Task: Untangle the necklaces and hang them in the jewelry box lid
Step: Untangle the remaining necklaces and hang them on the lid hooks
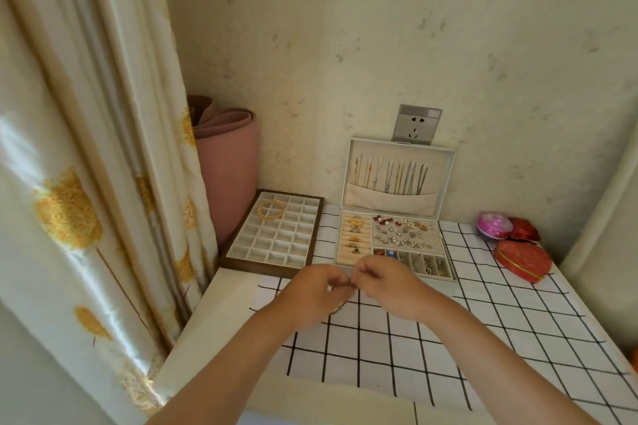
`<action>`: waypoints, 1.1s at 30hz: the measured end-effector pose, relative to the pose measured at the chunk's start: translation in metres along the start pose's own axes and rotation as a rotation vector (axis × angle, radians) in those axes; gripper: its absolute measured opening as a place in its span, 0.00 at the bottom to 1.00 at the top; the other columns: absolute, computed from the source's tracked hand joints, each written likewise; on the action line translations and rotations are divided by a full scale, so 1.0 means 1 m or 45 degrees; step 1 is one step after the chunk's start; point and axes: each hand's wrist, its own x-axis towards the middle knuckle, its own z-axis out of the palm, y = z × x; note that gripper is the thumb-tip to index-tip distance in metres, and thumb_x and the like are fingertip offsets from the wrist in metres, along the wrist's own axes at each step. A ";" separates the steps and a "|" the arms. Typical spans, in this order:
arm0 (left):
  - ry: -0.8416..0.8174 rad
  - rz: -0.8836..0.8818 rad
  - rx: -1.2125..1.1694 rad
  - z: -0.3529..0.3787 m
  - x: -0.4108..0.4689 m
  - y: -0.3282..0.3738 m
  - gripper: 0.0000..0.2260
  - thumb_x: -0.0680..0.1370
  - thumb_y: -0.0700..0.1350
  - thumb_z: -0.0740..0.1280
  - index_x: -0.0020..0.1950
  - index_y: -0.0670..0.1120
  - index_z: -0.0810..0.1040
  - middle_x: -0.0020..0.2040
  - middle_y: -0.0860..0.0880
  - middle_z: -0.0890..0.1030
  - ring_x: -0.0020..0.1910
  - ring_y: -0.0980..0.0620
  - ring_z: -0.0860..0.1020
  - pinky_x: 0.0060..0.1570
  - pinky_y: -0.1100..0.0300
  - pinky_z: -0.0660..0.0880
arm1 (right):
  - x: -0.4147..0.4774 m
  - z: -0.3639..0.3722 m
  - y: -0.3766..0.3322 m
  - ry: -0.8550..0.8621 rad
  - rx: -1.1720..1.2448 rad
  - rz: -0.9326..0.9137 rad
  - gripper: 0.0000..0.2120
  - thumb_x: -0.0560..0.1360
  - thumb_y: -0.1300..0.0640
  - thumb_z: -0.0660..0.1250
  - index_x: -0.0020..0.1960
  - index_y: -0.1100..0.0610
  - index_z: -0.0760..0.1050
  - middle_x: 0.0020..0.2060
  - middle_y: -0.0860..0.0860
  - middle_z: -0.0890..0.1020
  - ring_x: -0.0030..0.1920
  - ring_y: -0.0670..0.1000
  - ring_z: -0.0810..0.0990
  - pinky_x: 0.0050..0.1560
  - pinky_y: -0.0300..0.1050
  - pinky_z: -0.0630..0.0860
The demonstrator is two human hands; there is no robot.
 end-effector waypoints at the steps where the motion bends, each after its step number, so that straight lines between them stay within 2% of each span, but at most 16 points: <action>1: 0.027 -0.001 -0.081 -0.001 0.002 0.006 0.08 0.79 0.47 0.68 0.41 0.51 0.83 0.38 0.56 0.81 0.39 0.59 0.77 0.50 0.60 0.76 | -0.001 -0.006 -0.001 0.024 0.051 0.007 0.09 0.81 0.54 0.62 0.45 0.54 0.80 0.38 0.48 0.80 0.41 0.46 0.78 0.48 0.43 0.74; 3: 0.081 0.024 -0.195 -0.005 0.006 0.020 0.09 0.79 0.47 0.67 0.42 0.51 0.85 0.36 0.55 0.82 0.39 0.58 0.79 0.48 0.63 0.76 | -0.003 -0.019 -0.001 0.068 0.182 0.026 0.11 0.81 0.54 0.61 0.47 0.54 0.80 0.40 0.50 0.83 0.45 0.49 0.82 0.54 0.47 0.76; 5: 0.127 0.062 -0.326 -0.010 0.013 0.035 0.11 0.80 0.44 0.65 0.42 0.44 0.84 0.38 0.49 0.83 0.41 0.52 0.81 0.51 0.57 0.78 | -0.005 -0.032 0.000 0.062 0.402 0.041 0.12 0.83 0.53 0.58 0.51 0.55 0.79 0.43 0.52 0.86 0.47 0.50 0.84 0.57 0.50 0.77; 6: 0.136 0.068 -0.421 -0.013 0.016 0.044 0.12 0.81 0.42 0.64 0.42 0.41 0.82 0.37 0.46 0.82 0.40 0.49 0.80 0.51 0.55 0.79 | -0.007 -0.039 0.000 0.049 0.512 0.047 0.12 0.83 0.54 0.57 0.52 0.56 0.79 0.42 0.54 0.86 0.47 0.52 0.84 0.58 0.50 0.78; 8: 0.129 0.053 -0.597 -0.014 0.025 0.064 0.13 0.83 0.40 0.61 0.41 0.40 0.79 0.33 0.45 0.78 0.35 0.51 0.77 0.45 0.58 0.80 | -0.009 -0.054 -0.001 0.046 0.631 0.020 0.13 0.83 0.54 0.58 0.52 0.59 0.78 0.35 0.56 0.83 0.41 0.55 0.83 0.59 0.54 0.79; 11: 0.091 0.027 -0.674 -0.018 0.041 0.094 0.14 0.83 0.42 0.60 0.40 0.43 0.78 0.31 0.49 0.72 0.29 0.54 0.72 0.37 0.60 0.79 | -0.011 -0.080 -0.001 0.073 0.689 0.001 0.11 0.83 0.53 0.60 0.49 0.59 0.77 0.27 0.50 0.71 0.29 0.52 0.71 0.45 0.57 0.78; 14: 0.034 0.017 -0.632 -0.025 0.062 0.118 0.15 0.83 0.44 0.61 0.38 0.48 0.81 0.30 0.51 0.70 0.27 0.54 0.68 0.30 0.59 0.71 | -0.012 -0.114 0.003 0.094 0.671 0.024 0.10 0.81 0.53 0.63 0.50 0.57 0.80 0.27 0.48 0.66 0.27 0.49 0.63 0.30 0.46 0.67; 17: -0.037 0.002 -0.604 -0.028 0.086 0.140 0.14 0.83 0.46 0.61 0.39 0.48 0.79 0.29 0.52 0.68 0.26 0.54 0.64 0.27 0.61 0.64 | -0.009 -0.146 0.011 0.179 0.553 0.027 0.10 0.80 0.53 0.65 0.48 0.54 0.84 0.27 0.48 0.68 0.26 0.47 0.61 0.27 0.40 0.59; 20: -0.070 -0.001 -0.609 -0.023 0.112 0.153 0.11 0.83 0.47 0.61 0.42 0.47 0.77 0.30 0.53 0.69 0.25 0.54 0.63 0.26 0.63 0.63 | -0.001 -0.174 0.020 0.303 0.454 -0.001 0.09 0.80 0.53 0.66 0.47 0.52 0.85 0.27 0.48 0.70 0.26 0.47 0.63 0.25 0.38 0.60; 22: -0.072 -0.004 -0.641 -0.015 0.130 0.159 0.11 0.82 0.47 0.63 0.41 0.47 0.76 0.30 0.52 0.69 0.26 0.54 0.64 0.26 0.62 0.63 | 0.006 -0.189 0.027 0.386 0.414 -0.007 0.09 0.80 0.55 0.66 0.47 0.53 0.84 0.23 0.43 0.71 0.23 0.43 0.65 0.25 0.34 0.62; 24: 0.031 -0.015 -0.560 -0.006 0.150 0.163 0.12 0.80 0.47 0.66 0.37 0.48 0.77 0.29 0.53 0.71 0.26 0.54 0.66 0.28 0.61 0.65 | 0.016 -0.201 0.036 0.478 0.357 -0.028 0.06 0.80 0.58 0.67 0.48 0.54 0.83 0.19 0.38 0.73 0.21 0.38 0.71 0.25 0.28 0.65; 26: 0.227 0.026 -0.338 0.003 0.173 0.163 0.12 0.78 0.49 0.68 0.36 0.48 0.79 0.27 0.55 0.73 0.27 0.55 0.70 0.33 0.59 0.69 | 0.031 -0.209 0.047 0.593 0.274 -0.041 0.04 0.78 0.57 0.69 0.47 0.53 0.83 0.23 0.36 0.77 0.25 0.34 0.75 0.32 0.27 0.67; 28: 0.358 0.076 -0.170 0.012 0.194 0.162 0.12 0.77 0.51 0.70 0.38 0.46 0.82 0.30 0.53 0.78 0.31 0.54 0.75 0.37 0.58 0.73 | 0.050 -0.212 0.063 0.743 0.169 -0.005 0.02 0.76 0.55 0.72 0.45 0.50 0.84 0.31 0.39 0.82 0.33 0.37 0.78 0.41 0.35 0.70; 30: 0.434 0.074 -0.092 0.020 0.210 0.160 0.12 0.77 0.52 0.70 0.38 0.47 0.82 0.33 0.52 0.81 0.34 0.55 0.78 0.38 0.59 0.73 | 0.068 -0.211 0.077 0.884 0.096 0.053 0.02 0.74 0.53 0.73 0.45 0.50 0.84 0.36 0.42 0.83 0.38 0.41 0.79 0.40 0.36 0.70; 33: 0.551 0.025 -0.040 0.029 0.230 0.158 0.16 0.78 0.53 0.69 0.31 0.49 0.78 0.29 0.53 0.79 0.31 0.57 0.76 0.33 0.62 0.69 | 0.089 -0.204 0.086 1.050 0.063 0.086 0.04 0.74 0.52 0.73 0.46 0.52 0.85 0.38 0.44 0.84 0.40 0.44 0.81 0.39 0.34 0.70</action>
